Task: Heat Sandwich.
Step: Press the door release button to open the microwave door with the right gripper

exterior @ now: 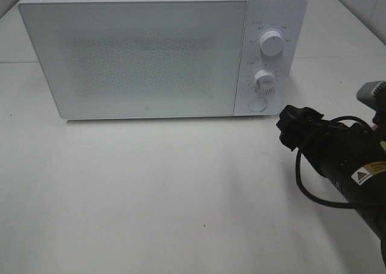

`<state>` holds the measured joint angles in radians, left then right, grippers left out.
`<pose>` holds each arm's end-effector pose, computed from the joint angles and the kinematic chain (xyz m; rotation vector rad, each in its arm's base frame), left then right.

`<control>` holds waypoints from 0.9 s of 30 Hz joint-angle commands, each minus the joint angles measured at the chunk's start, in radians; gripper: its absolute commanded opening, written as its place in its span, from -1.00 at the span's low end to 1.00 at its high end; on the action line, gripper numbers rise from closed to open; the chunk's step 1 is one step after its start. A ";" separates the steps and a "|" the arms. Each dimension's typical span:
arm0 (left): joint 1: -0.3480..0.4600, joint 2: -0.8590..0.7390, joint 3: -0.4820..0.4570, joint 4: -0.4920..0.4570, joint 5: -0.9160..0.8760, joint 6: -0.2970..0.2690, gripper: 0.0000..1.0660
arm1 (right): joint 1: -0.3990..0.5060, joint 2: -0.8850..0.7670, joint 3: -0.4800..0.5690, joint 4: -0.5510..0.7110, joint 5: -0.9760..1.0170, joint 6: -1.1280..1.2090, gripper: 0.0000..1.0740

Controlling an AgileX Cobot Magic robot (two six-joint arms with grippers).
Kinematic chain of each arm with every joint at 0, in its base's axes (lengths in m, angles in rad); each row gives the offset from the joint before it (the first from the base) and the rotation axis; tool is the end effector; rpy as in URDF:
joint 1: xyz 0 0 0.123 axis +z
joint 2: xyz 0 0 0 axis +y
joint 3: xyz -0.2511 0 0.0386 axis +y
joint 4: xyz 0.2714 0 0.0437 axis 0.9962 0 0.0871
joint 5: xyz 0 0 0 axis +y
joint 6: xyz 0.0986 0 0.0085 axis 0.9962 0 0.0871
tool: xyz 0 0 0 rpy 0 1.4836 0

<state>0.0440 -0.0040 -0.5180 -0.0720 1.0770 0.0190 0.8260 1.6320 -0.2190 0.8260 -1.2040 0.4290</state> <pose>0.0506 -0.0041 0.2893 -0.0205 2.0367 -0.0465 0.1916 0.1077 0.0907 0.4957 1.7215 0.4787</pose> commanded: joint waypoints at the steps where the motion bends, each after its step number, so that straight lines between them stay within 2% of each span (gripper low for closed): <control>1: 0.004 -0.023 0.001 0.002 -0.005 0.000 0.83 | 0.003 -0.001 -0.004 -0.003 -0.051 0.243 0.40; 9: 0.004 -0.023 0.001 0.002 -0.005 0.000 0.83 | 0.003 -0.001 -0.004 -0.003 -0.051 0.689 0.40; 13: 0.004 -0.023 0.001 0.002 -0.005 0.000 0.83 | 0.003 -0.001 -0.004 -0.003 -0.051 0.804 0.40; 16: 0.004 -0.023 0.001 0.002 -0.005 0.000 0.83 | 0.003 -0.001 -0.004 -0.003 -0.051 0.863 0.31; 17: 0.004 -0.023 0.001 0.002 -0.005 0.000 0.83 | 0.003 -0.001 -0.004 -0.003 -0.051 0.879 0.20; 18: 0.004 -0.023 0.001 0.002 -0.005 0.000 0.83 | 0.003 -0.001 -0.004 -0.003 -0.051 0.879 0.20; 20: 0.004 -0.023 0.001 0.002 -0.005 0.000 0.83 | 0.003 -0.001 -0.004 -0.003 -0.051 0.907 0.06; 21: 0.004 -0.023 0.001 0.002 -0.005 0.000 0.83 | 0.003 -0.001 -0.004 -0.003 -0.048 0.923 -0.04; 22: 0.004 -0.023 0.001 0.002 -0.005 0.000 0.83 | 0.003 -0.001 -0.004 -0.003 -0.043 0.951 -0.26; 23: 0.004 -0.023 0.001 0.002 -0.005 0.000 0.83 | 0.003 -0.001 -0.004 -0.003 -0.043 0.951 -0.26; 26: 0.004 -0.023 0.001 0.002 -0.005 0.000 0.83 | 0.003 -0.001 -0.004 -0.003 -0.017 0.973 -0.72; 27: 0.004 -0.023 0.001 0.002 -0.005 0.000 0.83 | 0.003 -0.001 -0.004 -0.005 -0.003 0.973 -0.98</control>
<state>0.0440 -0.0040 -0.5180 -0.0720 1.0770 0.0190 0.8260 1.6320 -0.2190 0.8260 -1.2040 1.3930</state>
